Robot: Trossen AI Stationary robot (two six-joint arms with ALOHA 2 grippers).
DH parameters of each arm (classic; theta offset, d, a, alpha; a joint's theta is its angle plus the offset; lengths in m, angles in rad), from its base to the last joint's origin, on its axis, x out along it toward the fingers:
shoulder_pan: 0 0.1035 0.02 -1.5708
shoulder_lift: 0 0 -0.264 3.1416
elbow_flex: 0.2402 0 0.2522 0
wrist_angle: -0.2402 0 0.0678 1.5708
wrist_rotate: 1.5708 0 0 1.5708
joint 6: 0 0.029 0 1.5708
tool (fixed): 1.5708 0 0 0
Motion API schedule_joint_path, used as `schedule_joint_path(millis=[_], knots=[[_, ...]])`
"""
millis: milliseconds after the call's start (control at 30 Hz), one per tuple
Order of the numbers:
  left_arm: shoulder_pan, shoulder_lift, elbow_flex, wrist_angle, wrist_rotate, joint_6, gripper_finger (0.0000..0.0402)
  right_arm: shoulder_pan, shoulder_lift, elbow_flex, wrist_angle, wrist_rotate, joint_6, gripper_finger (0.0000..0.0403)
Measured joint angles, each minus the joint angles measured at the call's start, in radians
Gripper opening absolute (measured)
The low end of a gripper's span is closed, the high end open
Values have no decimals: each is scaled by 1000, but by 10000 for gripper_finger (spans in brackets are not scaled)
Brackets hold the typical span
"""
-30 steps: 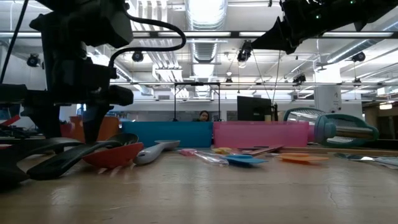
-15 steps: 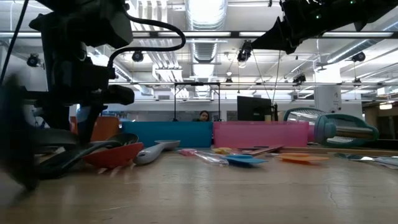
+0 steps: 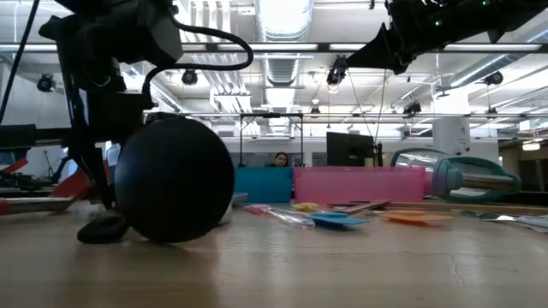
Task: Pick & Place Kitchen Items
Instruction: Put the black serving spoon into the blue bin
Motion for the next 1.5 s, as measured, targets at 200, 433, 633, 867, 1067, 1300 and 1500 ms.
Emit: schedule_joint_path(millis=[200,433,633,867,1067,1300,1500], knots=[[0,0,71,-57,-16,4,23,0,0,0,0,0,0,38],[0,-12,197,-199,-58,-12,23,0,0,0,0,0,0,38],[0,-43,286,-326,-333,-12,23,0,0,0,0,0,0,38],[21,-65,351,-350,-732,1,23,0,0,0,0,0,0,38],[117,-66,384,-343,-944,33,23,0,0,0,0,0,2,38],[302,-66,387,-338,-1084,170,23,0,0,0,0,0,1,38],[461,-66,387,-279,-1082,263,23,0,0,0,0,0,0,38]])
